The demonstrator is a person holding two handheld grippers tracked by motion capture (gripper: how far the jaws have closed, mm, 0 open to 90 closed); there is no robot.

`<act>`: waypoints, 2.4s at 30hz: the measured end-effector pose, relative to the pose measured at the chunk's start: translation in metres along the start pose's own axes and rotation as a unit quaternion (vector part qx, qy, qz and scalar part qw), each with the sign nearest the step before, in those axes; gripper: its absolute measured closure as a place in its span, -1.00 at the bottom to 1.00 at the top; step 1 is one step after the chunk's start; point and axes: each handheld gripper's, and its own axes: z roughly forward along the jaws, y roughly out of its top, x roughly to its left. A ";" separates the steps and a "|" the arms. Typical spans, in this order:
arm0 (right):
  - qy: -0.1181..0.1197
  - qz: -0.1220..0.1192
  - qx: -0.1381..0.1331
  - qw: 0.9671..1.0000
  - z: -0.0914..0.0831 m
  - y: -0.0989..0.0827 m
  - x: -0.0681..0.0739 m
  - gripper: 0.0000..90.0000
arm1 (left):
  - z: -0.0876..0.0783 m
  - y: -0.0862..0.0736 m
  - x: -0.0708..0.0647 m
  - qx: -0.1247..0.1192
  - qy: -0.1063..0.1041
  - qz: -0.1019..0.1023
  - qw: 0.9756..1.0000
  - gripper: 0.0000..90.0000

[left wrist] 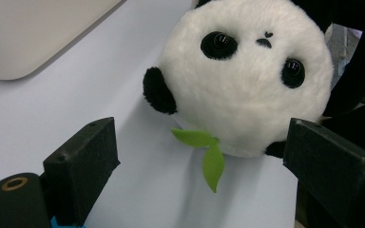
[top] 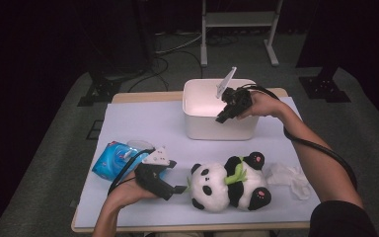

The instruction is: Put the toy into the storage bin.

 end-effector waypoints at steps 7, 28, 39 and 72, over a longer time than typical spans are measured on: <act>0.006 -0.001 -0.007 1.000 -0.001 -0.004 0.014 0.89 | 0.001 0.001 -0.001 -0.002 0.000 -0.002 1.000 -0.77; 0.007 -0.007 0.006 1.000 -0.004 -0.007 0.057 0.89 | 0.004 0.005 -0.009 0.002 -0.012 0.025 1.000 -0.77; 0.015 -0.006 0.008 1.000 -0.004 -0.009 0.069 0.89 | 0.006 0.004 -0.008 0.006 -0.013 0.022 1.000 -0.77; 0.021 0.004 0.001 1.000 -0.005 -0.012 0.086 0.79 | 0.005 0.004 -0.008 0.009 -0.008 0.024 1.000 -0.77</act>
